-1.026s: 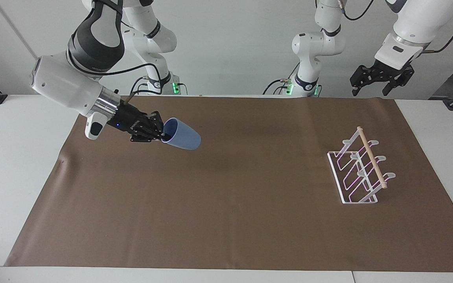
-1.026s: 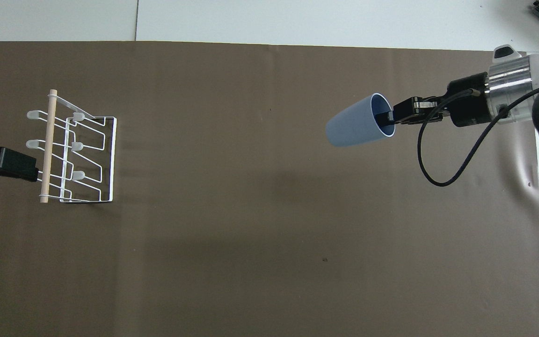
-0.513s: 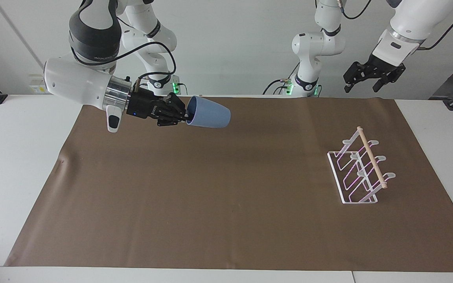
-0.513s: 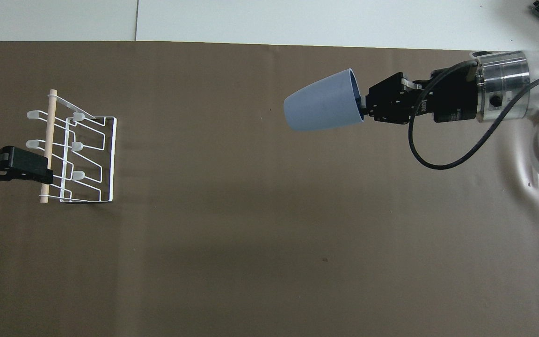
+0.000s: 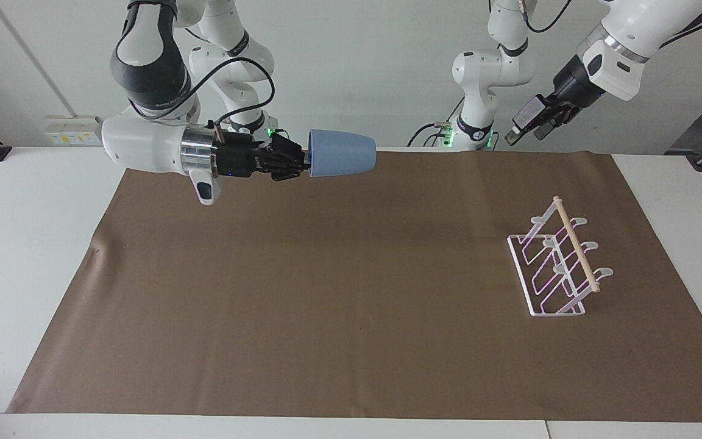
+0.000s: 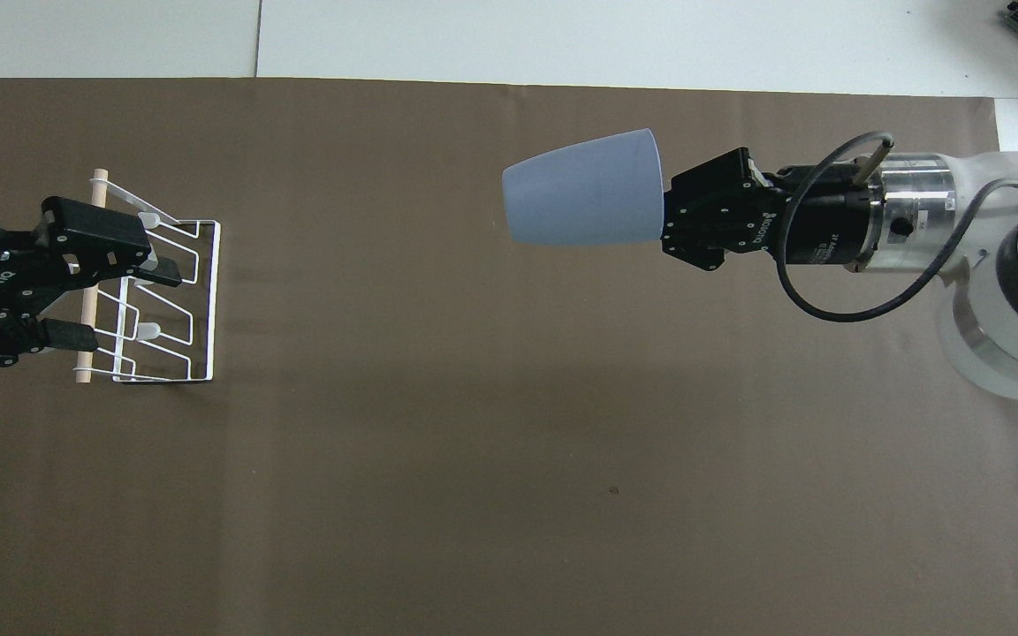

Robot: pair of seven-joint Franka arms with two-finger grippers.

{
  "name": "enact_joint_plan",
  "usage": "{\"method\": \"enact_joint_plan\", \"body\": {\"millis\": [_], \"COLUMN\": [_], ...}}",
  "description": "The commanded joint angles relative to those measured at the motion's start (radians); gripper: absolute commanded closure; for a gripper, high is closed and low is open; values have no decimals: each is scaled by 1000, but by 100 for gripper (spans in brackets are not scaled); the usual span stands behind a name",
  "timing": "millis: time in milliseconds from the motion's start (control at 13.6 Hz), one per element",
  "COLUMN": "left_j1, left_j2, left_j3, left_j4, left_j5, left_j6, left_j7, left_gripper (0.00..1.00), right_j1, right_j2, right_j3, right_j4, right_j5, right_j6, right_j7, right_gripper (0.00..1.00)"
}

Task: Hang cup on cup holder
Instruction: 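Carry the cup toward the rack while the left gripper reaches toward it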

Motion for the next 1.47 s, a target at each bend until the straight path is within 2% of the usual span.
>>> {"method": "enact_joint_plan", "body": {"millis": [0,220,513,806,1172,1392], "left_j1": [-8,-6,-9,-39,-42,-74], "left_j2": [1,20,33,34,34,30], "left_j3": [-2,-60,-132,-140,-140,-140], "left_j4": [-12,-6,-6,-12,-24,-72], "left_j5": [-110,-196,-211,-214,-215,-220], "left_j6": [106,222,411,465,470,474], "left_j7": [-256,-503,-862,-1061,-1311,-1396], "left_gripper": [0,0,0,0,0,0], "right_j1": [32,103,157,180,189,189], "right_j2": [-26,-23,-25,-25,-26,-26], "right_j3": [5,4,4,5,4,4], "right_j4": [-58,-72,-78,-83,-88,-89], "right_j5": [79,126,134,133,133,131], "right_j6": [62,131,182,205,212,214], "right_j7": [9,9,6,5,5,5], "right_gripper": [100,100,100,100,100,100]}}
